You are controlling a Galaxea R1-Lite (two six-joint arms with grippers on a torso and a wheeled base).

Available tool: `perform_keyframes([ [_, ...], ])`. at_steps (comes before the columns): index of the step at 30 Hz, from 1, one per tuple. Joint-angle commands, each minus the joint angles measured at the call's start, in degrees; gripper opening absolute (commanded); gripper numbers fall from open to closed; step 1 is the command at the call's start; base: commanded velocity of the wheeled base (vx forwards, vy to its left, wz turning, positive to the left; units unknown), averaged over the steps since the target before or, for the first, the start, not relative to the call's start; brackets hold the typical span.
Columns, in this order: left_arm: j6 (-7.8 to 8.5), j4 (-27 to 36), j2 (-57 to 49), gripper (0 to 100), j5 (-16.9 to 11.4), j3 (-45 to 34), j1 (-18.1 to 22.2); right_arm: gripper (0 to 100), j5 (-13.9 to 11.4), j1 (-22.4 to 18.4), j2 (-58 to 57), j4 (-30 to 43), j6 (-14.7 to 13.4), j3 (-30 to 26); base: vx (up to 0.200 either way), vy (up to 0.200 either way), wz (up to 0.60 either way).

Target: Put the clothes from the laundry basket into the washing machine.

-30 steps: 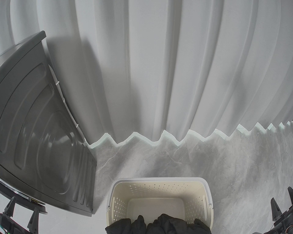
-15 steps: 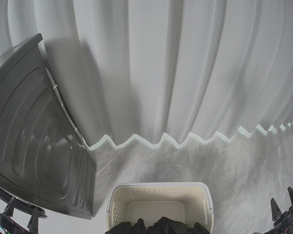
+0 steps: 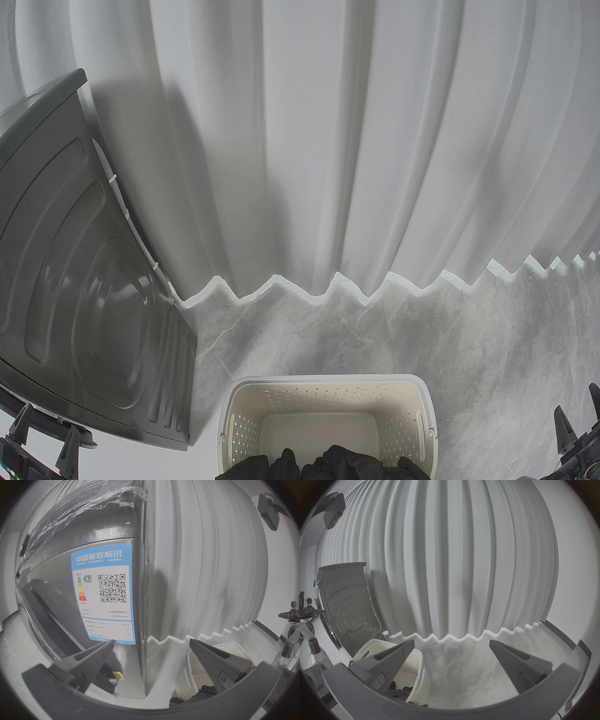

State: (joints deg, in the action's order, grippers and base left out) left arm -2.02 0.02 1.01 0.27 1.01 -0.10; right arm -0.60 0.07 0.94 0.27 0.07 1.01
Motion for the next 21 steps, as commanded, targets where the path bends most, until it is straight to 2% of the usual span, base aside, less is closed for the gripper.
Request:
perform_keyframes([
  [1,-0.09,0.0,-1.0,100,0.0,-0.9,0.0,100,0.0,0.0,-0.9,0.0,0.0,-0.9,0.0,0.0,0.0],
  [13,-0.17,0.0,-1.0,100,0.1,-0.9,0.0,100,0.0,0.0,-0.9,0.0,0.0,-0.9,0.0,0.0,0.0],
  [21,-0.17,0.0,-1.0,100,0.1,-0.9,0.0,100,0.0,0.0,-0.9,0.0,0.0,-0.9,-0.2,0.0,0.0],
])
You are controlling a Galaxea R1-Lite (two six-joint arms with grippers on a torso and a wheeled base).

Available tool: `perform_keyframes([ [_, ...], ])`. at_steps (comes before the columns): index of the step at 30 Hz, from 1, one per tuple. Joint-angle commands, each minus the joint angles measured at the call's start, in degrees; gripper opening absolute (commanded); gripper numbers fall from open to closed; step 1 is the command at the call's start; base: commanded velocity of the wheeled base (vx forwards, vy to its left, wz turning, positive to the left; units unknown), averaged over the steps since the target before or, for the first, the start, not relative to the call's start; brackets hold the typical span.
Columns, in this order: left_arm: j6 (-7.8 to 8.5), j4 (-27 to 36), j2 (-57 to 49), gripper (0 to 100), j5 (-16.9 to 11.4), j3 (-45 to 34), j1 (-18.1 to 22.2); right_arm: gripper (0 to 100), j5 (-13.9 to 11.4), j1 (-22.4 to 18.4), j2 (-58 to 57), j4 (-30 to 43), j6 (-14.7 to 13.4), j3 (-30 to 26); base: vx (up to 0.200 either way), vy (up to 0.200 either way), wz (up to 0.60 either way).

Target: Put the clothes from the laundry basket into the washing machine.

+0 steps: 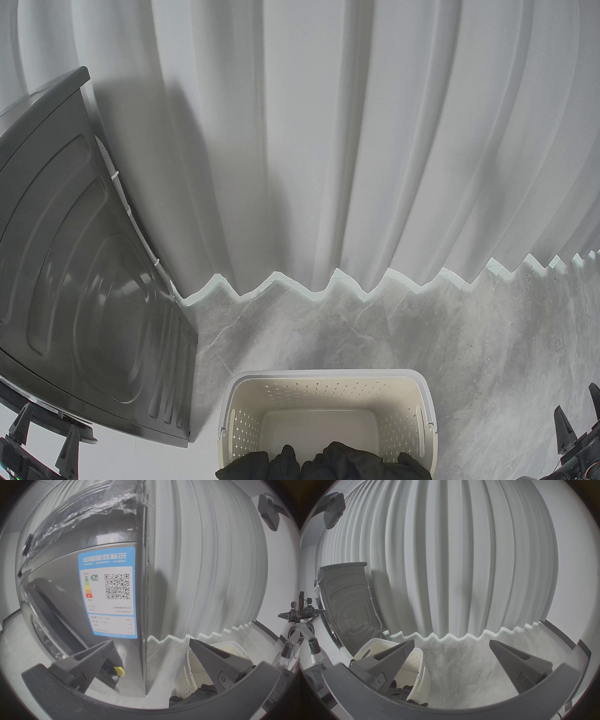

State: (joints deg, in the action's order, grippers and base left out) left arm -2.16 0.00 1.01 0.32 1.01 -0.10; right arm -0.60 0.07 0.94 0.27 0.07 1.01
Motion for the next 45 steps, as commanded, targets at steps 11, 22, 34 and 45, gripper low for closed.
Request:
perform_keyframes([
  [11,-0.04,0.0,-1.0,100,-0.1,-0.9,0.0,100,0.0,0.0,-0.9,0.0,0.0,-0.9,-0.2,0.0,0.0],
  [22,-0.04,0.0,-1.0,100,-0.1,-0.9,0.0,100,0.0,0.0,-0.9,0.0,0.0,-0.9,-0.2,0.0,0.0],
  [34,-0.04,0.0,-1.0,100,-0.1,-0.9,0.0,100,0.0,0.0,-0.9,0.0,0.0,-0.9,-0.2,0.0,0.0],
  [45,0.05,0.0,-1.0,100,0.0,-0.9,0.0,100,0.0,0.0,-0.9,0.0,0.0,-0.9,-0.164,0.0,0.0],
])
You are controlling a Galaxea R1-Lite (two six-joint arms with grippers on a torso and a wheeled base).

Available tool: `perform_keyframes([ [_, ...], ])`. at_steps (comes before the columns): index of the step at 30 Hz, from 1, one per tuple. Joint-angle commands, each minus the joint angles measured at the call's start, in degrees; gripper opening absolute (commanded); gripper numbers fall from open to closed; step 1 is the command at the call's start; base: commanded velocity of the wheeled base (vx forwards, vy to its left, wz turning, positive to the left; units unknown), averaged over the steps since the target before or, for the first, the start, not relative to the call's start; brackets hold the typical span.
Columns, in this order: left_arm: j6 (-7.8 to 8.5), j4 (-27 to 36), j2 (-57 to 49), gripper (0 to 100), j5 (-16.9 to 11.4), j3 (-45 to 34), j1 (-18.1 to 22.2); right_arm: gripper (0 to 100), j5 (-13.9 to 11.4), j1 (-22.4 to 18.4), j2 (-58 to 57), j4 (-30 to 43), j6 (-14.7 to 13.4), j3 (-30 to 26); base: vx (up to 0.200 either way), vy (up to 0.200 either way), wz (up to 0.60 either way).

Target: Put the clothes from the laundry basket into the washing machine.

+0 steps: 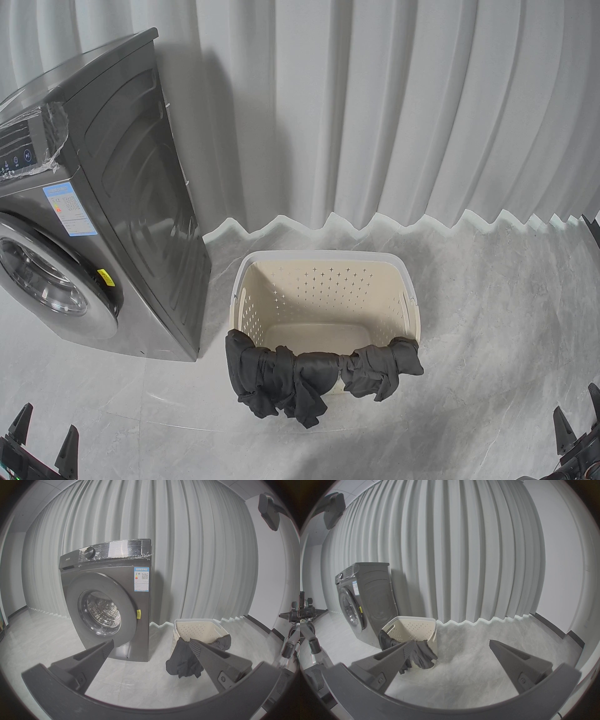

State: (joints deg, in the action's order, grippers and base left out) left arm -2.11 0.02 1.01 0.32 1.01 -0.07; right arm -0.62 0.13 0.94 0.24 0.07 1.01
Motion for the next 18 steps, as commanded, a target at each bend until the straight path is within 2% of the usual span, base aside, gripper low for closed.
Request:
perform_keyframes([
  [1,0.0,0.0,-1.0,100,0.0,-0.9,0.0,100,0.0,0.0,-0.9,0.0,0.0,-0.9,0.0,0.0,0.0],
  [7,0.0,0.0,-1.0,100,-0.1,-0.9,0.0,100,0.0,0.0,-0.9,0.0,0.0,-0.9,0.0,0.0,0.0],
  [18,0.0,0.0,-1.0,100,-0.1,-0.9,0.0,100,0.0,0.0,-0.9,0.0,0.0,-0.9,0.0,0.2,0.0],
])
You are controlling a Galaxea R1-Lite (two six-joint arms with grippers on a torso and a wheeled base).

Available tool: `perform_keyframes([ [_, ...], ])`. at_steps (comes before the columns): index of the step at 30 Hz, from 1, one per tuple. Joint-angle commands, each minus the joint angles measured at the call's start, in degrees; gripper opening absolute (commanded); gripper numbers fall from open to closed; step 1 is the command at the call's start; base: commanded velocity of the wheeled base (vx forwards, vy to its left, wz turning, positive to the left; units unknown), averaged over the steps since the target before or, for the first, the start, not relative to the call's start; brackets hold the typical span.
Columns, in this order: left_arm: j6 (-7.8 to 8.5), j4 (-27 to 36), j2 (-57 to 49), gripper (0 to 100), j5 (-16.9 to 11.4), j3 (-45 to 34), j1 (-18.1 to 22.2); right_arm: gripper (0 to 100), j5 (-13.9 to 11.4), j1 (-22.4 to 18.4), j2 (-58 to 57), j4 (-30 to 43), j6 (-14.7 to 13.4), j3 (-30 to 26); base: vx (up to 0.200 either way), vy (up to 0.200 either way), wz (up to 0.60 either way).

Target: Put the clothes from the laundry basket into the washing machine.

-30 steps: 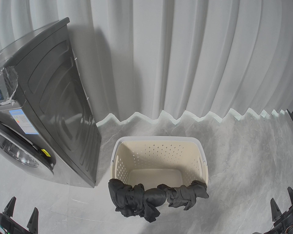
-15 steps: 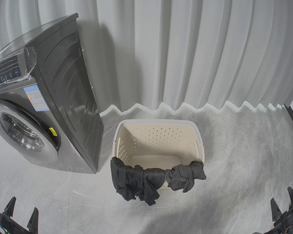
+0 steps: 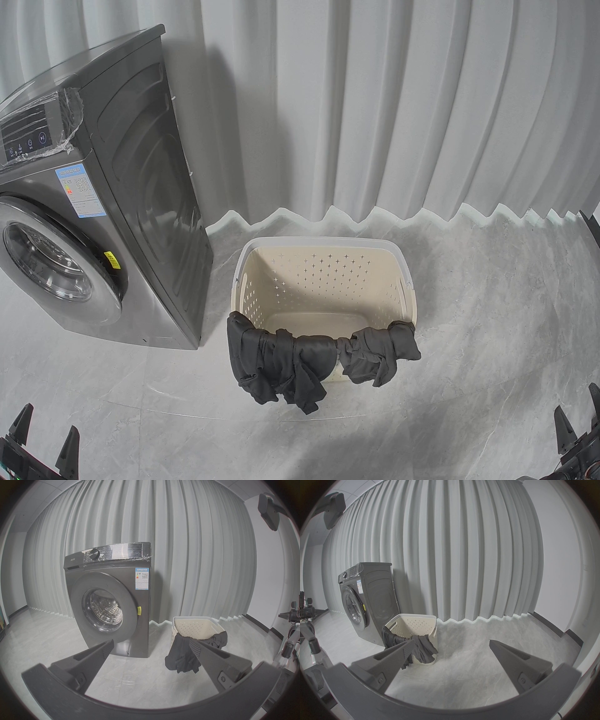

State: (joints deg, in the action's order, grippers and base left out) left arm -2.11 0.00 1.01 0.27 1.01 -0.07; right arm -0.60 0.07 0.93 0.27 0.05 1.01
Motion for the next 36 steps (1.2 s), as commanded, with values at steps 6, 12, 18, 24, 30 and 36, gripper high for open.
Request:
perform_keyframes([
  [6,-0.09,0.0,-1.0,100,0.1,-0.9,0.0,100,0.0,0.0,-0.9,0.0,0.0,-0.9,0.0,0.2,0.0],
  [12,0.0,0.0,-1.0,100,0.1,-0.9,0.0,100,0.0,0.0,-0.9,0.0,0.0,-0.9,0.0,0.2,0.0],
  [18,0.0,0.0,-1.0,100,0.0,-0.9,0.0,100,0.0,0.0,-0.9,0.0,0.0,-0.9,0.0,0.2,0.0],
  [24,-0.09,0.0,-1.0,100,0.0,-0.9,0.0,100,0.0,0.0,-0.9,0.0,0.0,-0.9,0.0,0.2,0.0],
  [30,0.0,0.0,-1.0,100,0.0,-0.9,0.0,100,0.0,0.0,-0.9,0.0,0.0,-0.9,0.0,0.2,0.0],
  [36,0.0,0.0,-1.0,100,0.1,-0.9,0.0,100,0.0,0.0,-0.9,0.0,0.0,-0.9,0.0,0.2,0.0],
])
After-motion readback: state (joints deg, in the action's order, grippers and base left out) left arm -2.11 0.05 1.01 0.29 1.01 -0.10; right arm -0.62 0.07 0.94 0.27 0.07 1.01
